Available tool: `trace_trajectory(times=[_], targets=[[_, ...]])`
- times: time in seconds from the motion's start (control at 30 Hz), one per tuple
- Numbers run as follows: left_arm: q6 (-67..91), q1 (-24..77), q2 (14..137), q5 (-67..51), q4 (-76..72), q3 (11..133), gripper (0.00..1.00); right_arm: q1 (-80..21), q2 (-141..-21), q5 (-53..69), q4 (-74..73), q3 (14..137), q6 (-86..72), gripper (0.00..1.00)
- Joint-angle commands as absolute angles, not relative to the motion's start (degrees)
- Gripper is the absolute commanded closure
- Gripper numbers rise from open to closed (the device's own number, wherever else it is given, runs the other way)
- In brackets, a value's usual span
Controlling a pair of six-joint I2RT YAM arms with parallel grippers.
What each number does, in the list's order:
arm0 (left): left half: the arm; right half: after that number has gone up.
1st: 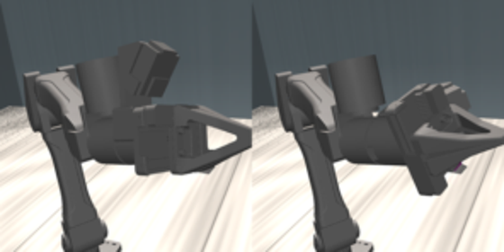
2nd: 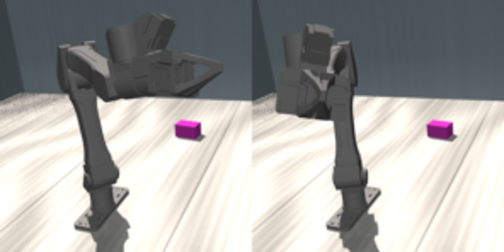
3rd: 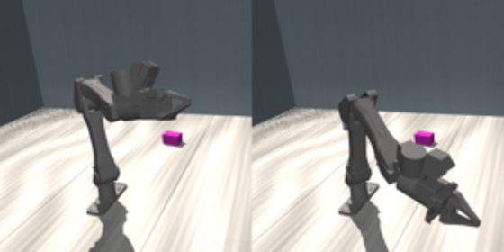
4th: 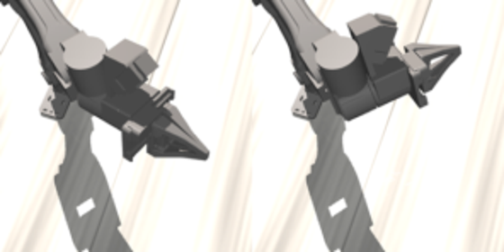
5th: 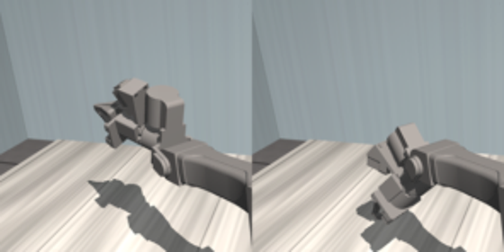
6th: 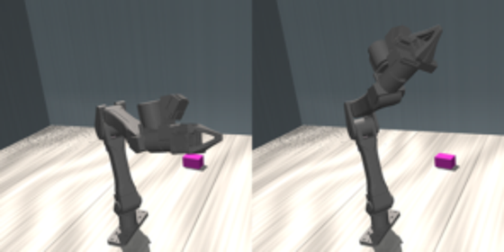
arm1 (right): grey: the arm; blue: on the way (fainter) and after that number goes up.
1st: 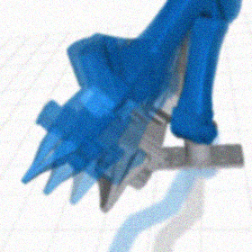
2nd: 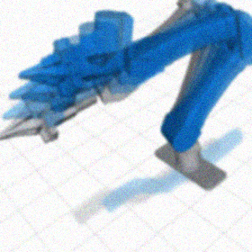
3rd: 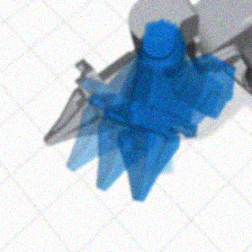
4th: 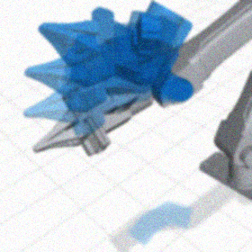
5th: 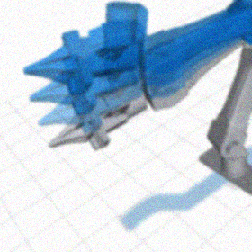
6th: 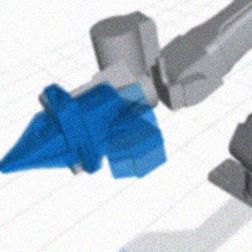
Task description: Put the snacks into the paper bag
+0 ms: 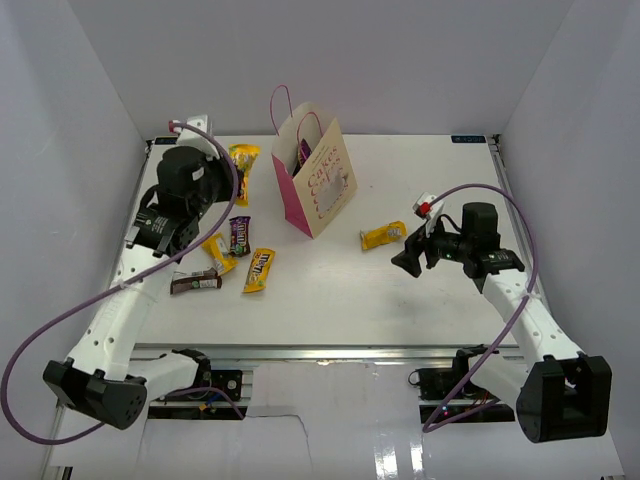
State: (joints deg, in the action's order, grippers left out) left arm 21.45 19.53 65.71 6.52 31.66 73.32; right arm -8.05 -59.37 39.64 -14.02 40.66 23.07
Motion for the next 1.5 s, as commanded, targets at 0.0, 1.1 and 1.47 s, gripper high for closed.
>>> trace_trajectory(times=[0.0, 1.1, 1.47], targets=[[15.31, 19.60, 68.98, 0.10, 25.67, 80.14, 0.94, -7.73, -60.90, 41.22, -13.10, 43.24, 24.43, 0.17], [16.00, 23.12, 77.29, 7.11, 25.76, 85.32, 0.16, -10.54, -95.34, 15.39, -11.96, 60.29, -16.79, 0.21], [28.81, 22.76, 46.68, 8.26, 29.36, 51.19, 0.09, -10.63, -101.51, 13.36, -8.01, 61.00, -20.04, 0.26]])
